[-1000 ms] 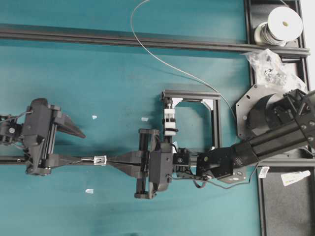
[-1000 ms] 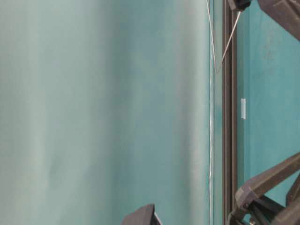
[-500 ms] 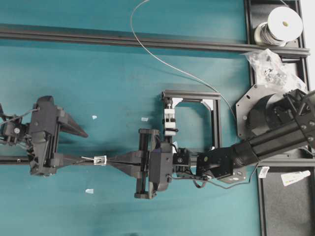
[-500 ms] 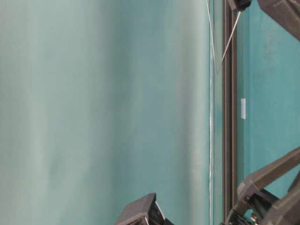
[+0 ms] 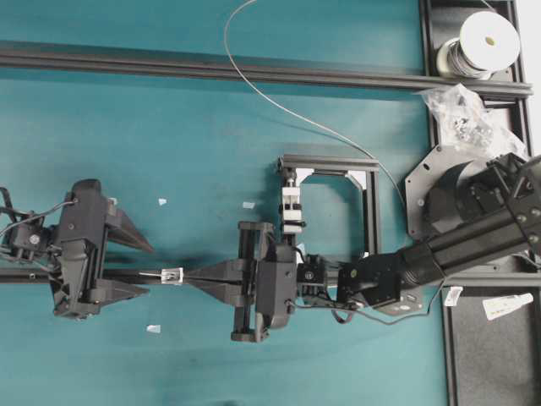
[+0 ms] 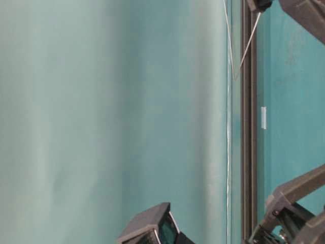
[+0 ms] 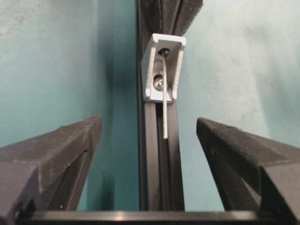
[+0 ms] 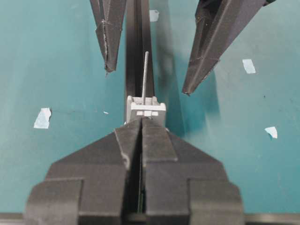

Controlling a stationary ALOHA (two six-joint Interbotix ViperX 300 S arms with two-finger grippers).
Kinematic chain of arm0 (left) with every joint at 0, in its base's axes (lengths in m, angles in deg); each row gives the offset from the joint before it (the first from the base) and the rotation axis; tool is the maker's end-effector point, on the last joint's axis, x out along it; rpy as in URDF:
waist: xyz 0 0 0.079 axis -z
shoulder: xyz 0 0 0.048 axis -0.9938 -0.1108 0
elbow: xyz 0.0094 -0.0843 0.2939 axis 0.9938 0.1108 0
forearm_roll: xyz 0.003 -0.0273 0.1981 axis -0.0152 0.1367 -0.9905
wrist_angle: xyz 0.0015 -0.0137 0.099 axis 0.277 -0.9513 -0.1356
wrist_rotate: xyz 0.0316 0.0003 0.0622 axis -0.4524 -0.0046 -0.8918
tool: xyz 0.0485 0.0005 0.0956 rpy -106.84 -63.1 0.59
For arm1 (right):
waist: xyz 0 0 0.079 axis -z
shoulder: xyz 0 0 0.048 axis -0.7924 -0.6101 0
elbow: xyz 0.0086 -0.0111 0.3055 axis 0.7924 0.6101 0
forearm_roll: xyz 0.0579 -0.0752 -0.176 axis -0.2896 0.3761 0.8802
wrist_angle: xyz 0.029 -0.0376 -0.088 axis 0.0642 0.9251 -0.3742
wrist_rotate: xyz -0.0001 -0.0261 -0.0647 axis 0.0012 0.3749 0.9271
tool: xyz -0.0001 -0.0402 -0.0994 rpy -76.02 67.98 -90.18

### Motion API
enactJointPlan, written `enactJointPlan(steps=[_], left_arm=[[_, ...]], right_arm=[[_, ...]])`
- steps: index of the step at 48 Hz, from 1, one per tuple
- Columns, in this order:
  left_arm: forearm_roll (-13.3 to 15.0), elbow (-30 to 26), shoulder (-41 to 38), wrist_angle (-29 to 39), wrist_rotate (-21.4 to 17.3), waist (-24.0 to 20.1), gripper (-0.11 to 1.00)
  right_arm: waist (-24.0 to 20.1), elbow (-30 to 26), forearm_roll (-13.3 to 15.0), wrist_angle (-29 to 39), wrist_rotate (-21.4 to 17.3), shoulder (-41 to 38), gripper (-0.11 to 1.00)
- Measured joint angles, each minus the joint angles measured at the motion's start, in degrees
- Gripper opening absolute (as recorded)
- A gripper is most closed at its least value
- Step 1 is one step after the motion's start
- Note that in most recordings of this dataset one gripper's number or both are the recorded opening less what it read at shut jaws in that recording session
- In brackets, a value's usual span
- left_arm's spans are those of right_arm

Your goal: Insert the wire through the hole in the metal fitting.

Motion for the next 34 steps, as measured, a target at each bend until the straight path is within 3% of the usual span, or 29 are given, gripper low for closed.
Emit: enactJointPlan(steps=[5,9,18,25,34], left_arm=[[-0.09,-0.26,0.00,0.00,0.53,-0.09,0.60],[-0.09,-0.62,0.00,0.53,1.67,-0.18,0.41],[0.00,-1.67,0.00,3.34,6.50,-0.26,0.07],[-0.09,-2.37,0.09,5.71,8.26,-0.35,-0.06],[-0.09,-2.81,0.26,6.59,7.91,-0.62,-0.08]], right_arm=[[0.00,0.00,-0.09,-0.09,-0.18,0.00,-0.01],[0.00,0.00,0.00,-0.09,-0.18,0.00,-0.01],[0.00,0.00,0.00,0.00,-0.26,0.00,-0.01],[0.00,0.00,0.00,0.00,-0.26,0.09,-0.01],[0.00,0.00,0.00,0.00,-0.35,0.09,-0.01]])
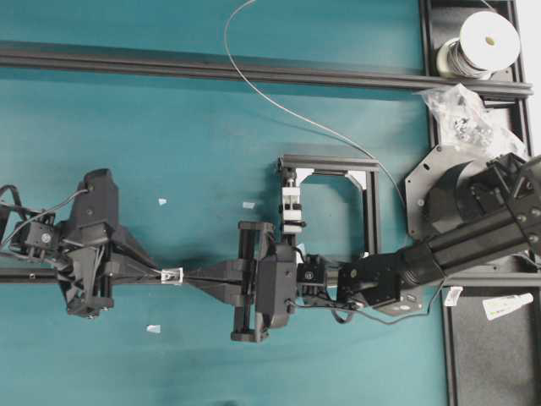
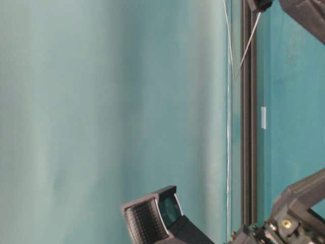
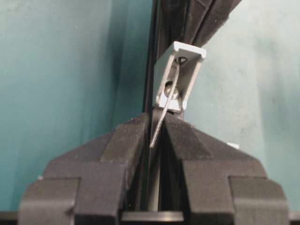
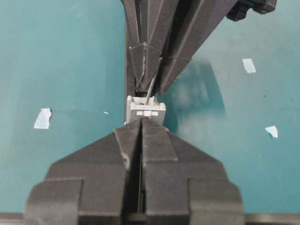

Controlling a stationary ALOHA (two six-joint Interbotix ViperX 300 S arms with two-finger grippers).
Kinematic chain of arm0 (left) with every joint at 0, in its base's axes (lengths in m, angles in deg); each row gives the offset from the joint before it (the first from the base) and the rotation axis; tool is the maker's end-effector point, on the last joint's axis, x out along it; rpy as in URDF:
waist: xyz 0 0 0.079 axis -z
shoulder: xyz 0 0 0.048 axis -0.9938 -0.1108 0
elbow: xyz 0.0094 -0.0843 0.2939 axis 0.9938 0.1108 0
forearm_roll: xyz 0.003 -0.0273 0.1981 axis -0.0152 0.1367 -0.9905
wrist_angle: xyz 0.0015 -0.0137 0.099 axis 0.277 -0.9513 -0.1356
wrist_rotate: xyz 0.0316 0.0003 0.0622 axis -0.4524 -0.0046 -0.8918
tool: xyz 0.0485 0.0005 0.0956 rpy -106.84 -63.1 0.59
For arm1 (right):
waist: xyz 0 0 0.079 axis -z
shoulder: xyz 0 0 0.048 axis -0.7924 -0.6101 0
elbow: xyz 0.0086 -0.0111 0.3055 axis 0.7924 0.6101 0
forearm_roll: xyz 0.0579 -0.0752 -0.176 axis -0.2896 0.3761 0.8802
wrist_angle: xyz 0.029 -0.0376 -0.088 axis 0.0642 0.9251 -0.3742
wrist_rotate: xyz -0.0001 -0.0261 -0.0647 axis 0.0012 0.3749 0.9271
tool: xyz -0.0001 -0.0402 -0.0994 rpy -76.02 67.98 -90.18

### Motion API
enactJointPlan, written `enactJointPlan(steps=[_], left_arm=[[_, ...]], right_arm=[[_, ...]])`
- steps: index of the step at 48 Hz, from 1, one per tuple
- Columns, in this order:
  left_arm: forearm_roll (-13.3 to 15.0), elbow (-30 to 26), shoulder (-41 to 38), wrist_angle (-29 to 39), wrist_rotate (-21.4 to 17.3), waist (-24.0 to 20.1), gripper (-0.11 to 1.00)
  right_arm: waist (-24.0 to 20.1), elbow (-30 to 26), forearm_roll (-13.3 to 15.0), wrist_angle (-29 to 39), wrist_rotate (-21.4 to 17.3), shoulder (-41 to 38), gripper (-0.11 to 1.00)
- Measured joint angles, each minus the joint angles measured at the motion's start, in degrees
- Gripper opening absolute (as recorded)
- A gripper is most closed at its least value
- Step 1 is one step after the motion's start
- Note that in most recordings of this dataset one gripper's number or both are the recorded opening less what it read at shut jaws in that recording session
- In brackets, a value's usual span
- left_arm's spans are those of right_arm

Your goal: Insert the wire through the hole in the metal fitting.

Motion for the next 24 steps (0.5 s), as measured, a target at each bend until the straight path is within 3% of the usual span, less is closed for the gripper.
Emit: enactJointPlan(steps=[24], left_arm=[[0.00,-0.44,0.18,2.11,-0.09,-0.18,-0.08]], right_arm=[[0.09,-0.09,0.00,1.05,-0.70,0.18,0.01]])
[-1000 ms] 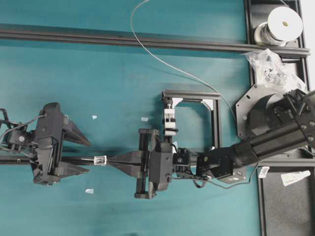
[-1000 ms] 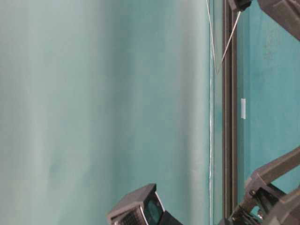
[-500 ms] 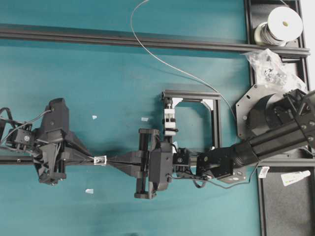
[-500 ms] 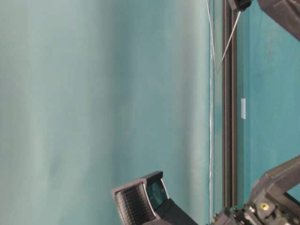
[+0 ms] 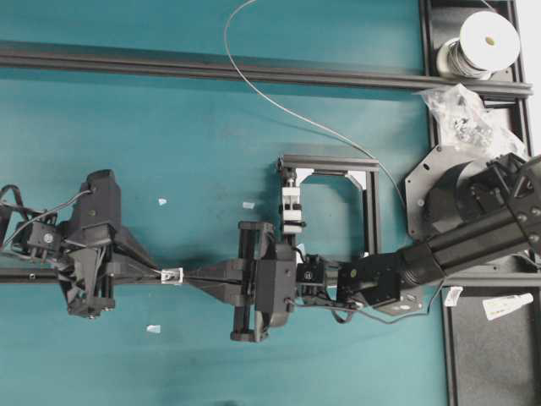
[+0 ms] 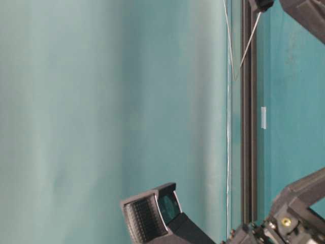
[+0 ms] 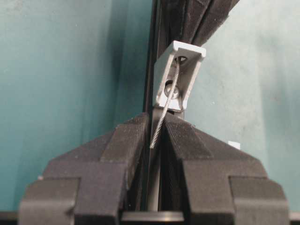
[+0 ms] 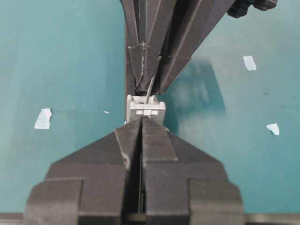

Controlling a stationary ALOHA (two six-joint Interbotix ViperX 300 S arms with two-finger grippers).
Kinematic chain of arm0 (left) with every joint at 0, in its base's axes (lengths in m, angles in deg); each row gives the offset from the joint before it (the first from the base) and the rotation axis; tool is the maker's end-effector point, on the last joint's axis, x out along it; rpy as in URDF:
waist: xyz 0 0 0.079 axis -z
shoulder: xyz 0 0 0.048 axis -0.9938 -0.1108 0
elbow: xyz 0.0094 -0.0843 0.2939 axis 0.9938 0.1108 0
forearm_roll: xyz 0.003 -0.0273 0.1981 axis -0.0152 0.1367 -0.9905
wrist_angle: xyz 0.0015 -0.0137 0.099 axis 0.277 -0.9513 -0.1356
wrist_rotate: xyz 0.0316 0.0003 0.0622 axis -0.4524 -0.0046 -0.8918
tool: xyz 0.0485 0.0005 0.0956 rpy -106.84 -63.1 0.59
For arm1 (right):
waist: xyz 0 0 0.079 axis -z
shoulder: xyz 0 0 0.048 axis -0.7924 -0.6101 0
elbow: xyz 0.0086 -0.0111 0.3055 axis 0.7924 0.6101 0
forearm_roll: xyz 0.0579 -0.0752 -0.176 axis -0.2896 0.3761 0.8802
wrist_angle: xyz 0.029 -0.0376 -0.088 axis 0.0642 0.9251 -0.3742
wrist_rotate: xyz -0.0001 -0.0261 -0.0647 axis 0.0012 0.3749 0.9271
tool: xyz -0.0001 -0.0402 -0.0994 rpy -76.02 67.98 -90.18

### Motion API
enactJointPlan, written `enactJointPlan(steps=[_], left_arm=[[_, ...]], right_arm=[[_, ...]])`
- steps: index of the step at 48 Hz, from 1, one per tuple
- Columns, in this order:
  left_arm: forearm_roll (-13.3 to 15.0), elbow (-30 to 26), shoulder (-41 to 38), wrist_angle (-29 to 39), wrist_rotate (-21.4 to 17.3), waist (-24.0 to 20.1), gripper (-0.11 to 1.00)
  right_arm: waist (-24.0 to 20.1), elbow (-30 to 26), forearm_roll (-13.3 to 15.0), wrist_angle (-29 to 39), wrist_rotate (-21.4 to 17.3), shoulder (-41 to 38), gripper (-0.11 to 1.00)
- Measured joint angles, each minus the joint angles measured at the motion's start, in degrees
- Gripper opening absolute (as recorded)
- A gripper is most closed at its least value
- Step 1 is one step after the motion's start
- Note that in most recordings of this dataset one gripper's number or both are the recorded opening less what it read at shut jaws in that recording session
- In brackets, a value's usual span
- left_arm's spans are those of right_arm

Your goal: Insert the wire through the hole in the metal fitting.

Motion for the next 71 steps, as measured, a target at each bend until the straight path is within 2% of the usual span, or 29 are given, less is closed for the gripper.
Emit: enactJointPlan(steps=[5,15,17,35,53,71], left_arm=[[0.00,0.00,0.09,0.09,0.00,0.00,-0.08],[-0.09,1.23,2.11,1.76,-0.09,0.26,-0.08],[-0.09,2.11,3.08,2.02,0.00,0.35,-0.08],[-0.09,7.56,10.20,3.78,-0.09,0.79,-0.10],[-0.09,11.07,14.68,10.20,0.00,1.85,-0.10],[-0.09,17.40,21.01,11.34,0.18,3.08,-0.10]], right_arm=[[0.09,0.00,0.00,0.09,-0.09,0.35,0.21],[0.09,0.09,0.00,1.41,-0.09,0.70,0.81],[0.09,0.00,0.00,1.58,-0.09,0.70,0.86],[0.09,0.00,0.00,2.11,0.00,1.58,0.85],[0.09,0.18,0.00,2.46,0.18,1.58,0.85],[0.09,0.18,0.00,2.55,0.18,1.58,0.85]])
